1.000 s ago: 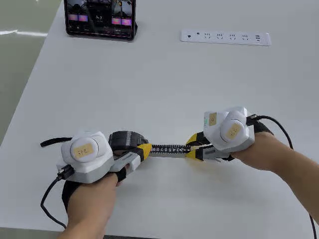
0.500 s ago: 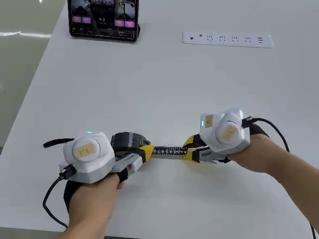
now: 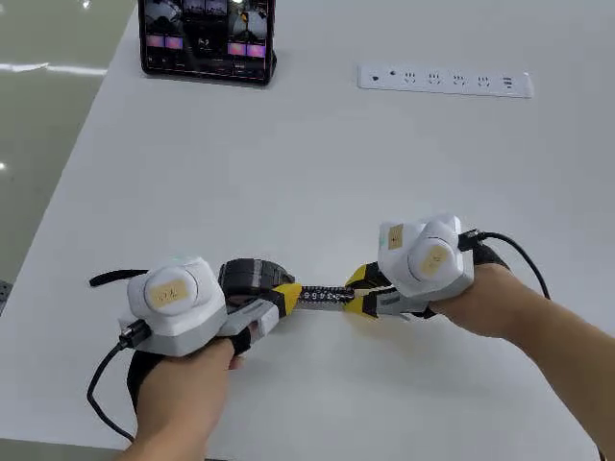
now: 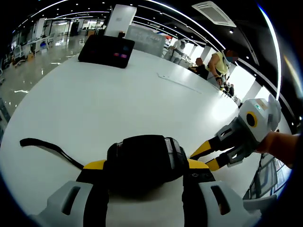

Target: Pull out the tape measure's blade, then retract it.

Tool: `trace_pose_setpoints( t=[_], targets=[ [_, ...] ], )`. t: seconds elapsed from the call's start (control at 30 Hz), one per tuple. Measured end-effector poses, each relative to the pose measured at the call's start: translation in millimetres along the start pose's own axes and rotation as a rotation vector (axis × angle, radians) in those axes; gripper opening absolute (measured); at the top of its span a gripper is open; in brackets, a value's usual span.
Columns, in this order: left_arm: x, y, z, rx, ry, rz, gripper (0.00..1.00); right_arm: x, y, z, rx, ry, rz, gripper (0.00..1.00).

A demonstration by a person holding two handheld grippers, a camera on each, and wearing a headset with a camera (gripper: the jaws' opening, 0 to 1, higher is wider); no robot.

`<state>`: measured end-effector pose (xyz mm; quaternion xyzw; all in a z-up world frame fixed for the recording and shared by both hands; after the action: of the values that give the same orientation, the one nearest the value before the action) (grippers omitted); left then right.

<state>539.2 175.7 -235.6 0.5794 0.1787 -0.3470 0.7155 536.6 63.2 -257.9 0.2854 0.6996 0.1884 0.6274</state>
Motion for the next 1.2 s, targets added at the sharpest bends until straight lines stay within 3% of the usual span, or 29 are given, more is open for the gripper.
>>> trace_pose_setpoints(
  t=[1.2],
  targets=[
    [-0.1,-0.1,-0.8,-0.013,-0.006,-0.002,0.58,18.6,22.8,-5.7,0.019,0.016,0.020,0.10]
  ],
)
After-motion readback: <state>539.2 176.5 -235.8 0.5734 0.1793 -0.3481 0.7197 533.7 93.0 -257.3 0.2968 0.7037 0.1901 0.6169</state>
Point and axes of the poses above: the centre of the closed fingertips' face, and the gripper's own axes: x roughly forward along the fingers, z roughly to its right, y roughly out of its top, the point moved 1 cm from there along -x, roughly backward along the fingers, and after that the axes turned 6 degrees about x, right-handed, at the moved point
